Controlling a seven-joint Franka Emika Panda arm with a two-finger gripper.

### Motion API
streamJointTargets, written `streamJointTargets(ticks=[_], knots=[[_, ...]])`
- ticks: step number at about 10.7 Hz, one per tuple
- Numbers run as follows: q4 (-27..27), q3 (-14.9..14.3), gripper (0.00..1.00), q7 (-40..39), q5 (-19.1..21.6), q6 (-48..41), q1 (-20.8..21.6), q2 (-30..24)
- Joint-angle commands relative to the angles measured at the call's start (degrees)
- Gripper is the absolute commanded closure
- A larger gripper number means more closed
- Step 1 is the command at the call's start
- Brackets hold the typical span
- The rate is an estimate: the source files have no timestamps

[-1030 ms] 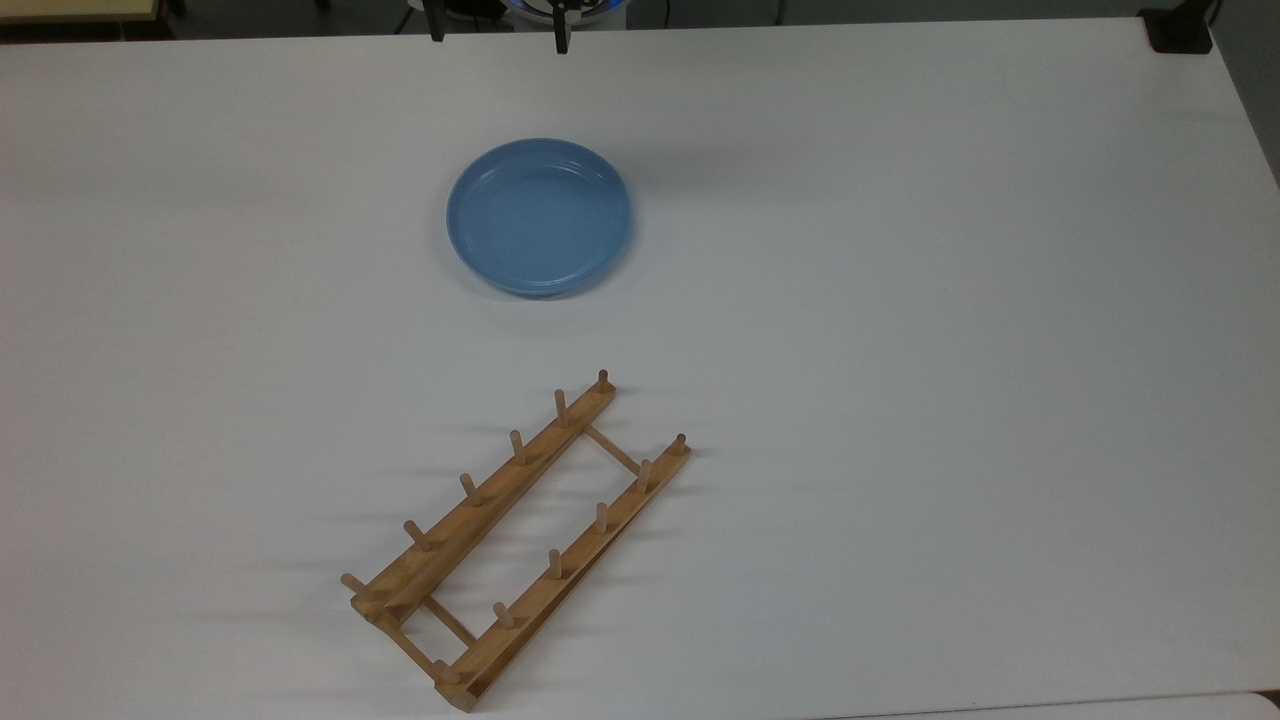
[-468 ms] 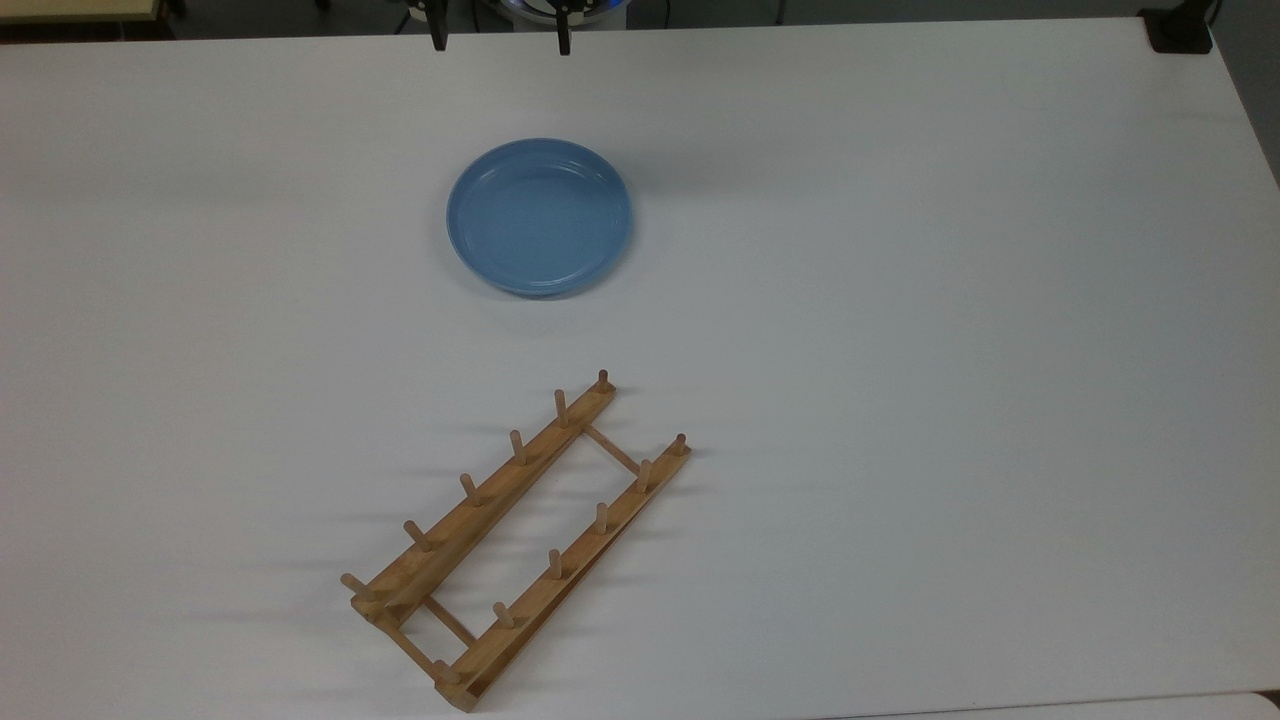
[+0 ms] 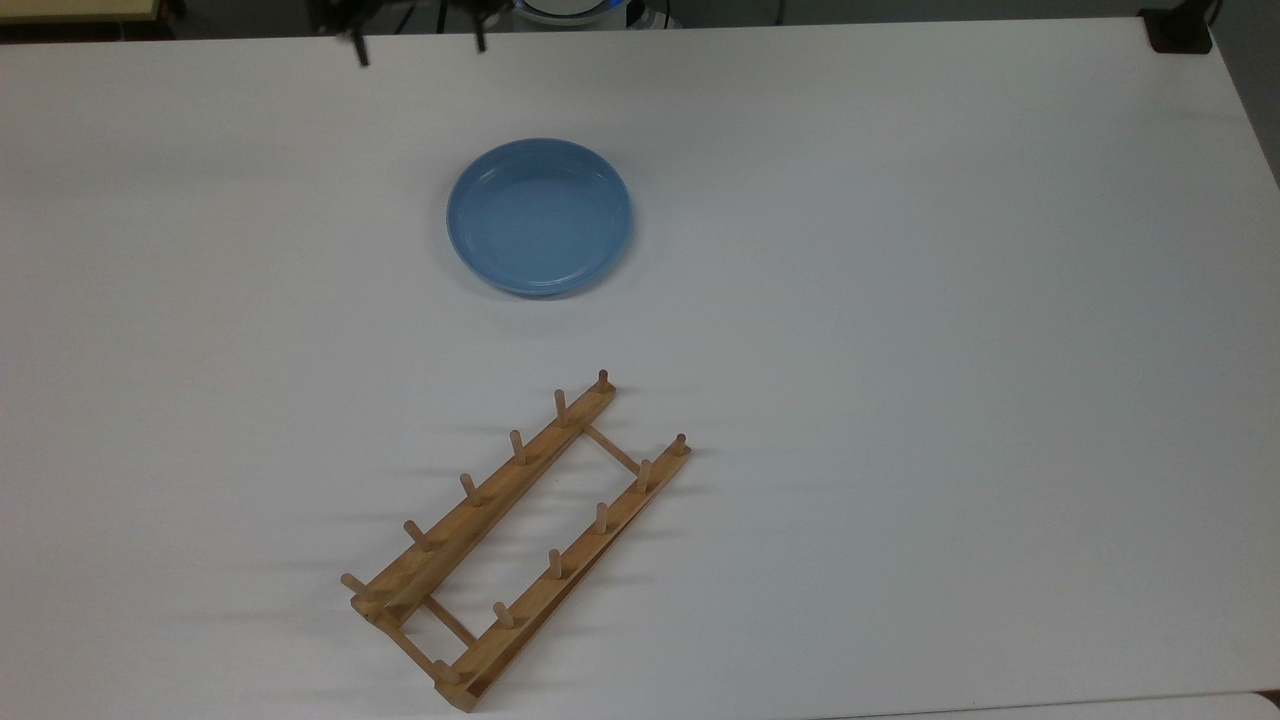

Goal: Place plate in plate rack
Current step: 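Move the gripper down toward the light blue plate's rim, then close the gripper on the blue plate's rim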

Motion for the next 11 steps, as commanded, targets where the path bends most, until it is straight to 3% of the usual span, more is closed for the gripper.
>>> streamJointTargets(ticks=[1, 6, 7, 10, 11], knots=[[-11.82, -0.22, 0.0, -1.04, -1.35, 11.82, -1.2, 1.56], [-13.25, -0.13, 0.02, 7.92, 1.63, 20.1, -1.11, 12.29], [-12.9, -0.13, 0.14, 9.23, 1.73, 20.63, -1.11, 14.04], [-12.72, -0.04, 0.29, 13.45, 1.73, 20.9, -1.02, 16.69], [-12.64, 0.04, 0.49, 14.77, 2.16, 20.9, -1.02, 16.79]])
